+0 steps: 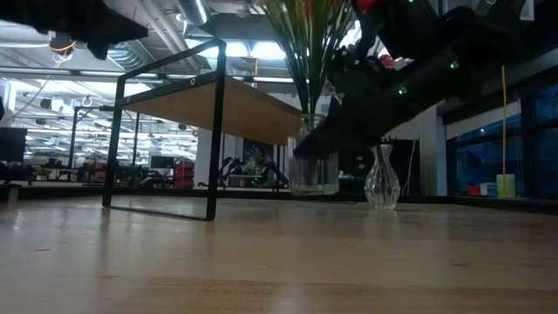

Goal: Pick and place flowers into a vace then onto a shelf
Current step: Put the left transparent flower vase with flowers on the shelf

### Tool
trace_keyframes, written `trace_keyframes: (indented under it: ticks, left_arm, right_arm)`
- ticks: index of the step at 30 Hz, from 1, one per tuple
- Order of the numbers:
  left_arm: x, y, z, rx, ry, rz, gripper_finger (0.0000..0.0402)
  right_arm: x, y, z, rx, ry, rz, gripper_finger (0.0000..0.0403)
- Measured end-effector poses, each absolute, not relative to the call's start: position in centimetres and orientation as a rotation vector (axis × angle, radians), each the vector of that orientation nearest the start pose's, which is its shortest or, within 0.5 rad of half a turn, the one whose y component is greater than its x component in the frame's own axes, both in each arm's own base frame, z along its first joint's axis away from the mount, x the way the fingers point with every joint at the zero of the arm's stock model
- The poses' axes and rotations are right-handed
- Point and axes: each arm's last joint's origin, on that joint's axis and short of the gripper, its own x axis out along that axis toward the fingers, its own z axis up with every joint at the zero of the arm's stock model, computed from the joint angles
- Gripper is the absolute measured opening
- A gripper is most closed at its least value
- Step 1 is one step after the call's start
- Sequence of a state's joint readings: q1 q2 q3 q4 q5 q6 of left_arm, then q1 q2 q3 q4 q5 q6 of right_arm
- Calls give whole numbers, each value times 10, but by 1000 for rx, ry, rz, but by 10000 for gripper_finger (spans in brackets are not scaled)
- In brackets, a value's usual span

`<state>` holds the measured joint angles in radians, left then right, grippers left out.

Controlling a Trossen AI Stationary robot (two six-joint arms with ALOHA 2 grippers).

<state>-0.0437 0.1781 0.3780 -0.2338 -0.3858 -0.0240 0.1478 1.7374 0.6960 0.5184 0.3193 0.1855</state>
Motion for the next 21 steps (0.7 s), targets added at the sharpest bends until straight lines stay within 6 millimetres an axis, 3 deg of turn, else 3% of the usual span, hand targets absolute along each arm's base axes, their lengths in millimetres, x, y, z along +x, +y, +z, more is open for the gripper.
trace_keyframes:
  ticks: [8, 21]
  left_arm:
    - [71, 6, 231, -41, -35, 284, 4]
    - [84, 2, 202, -19, 0, 150, 4]
  right_arm:
    - [312, 50, 151, 64, 486, -197, 285]
    - [295, 57, 202, 54, 338, -181, 284]
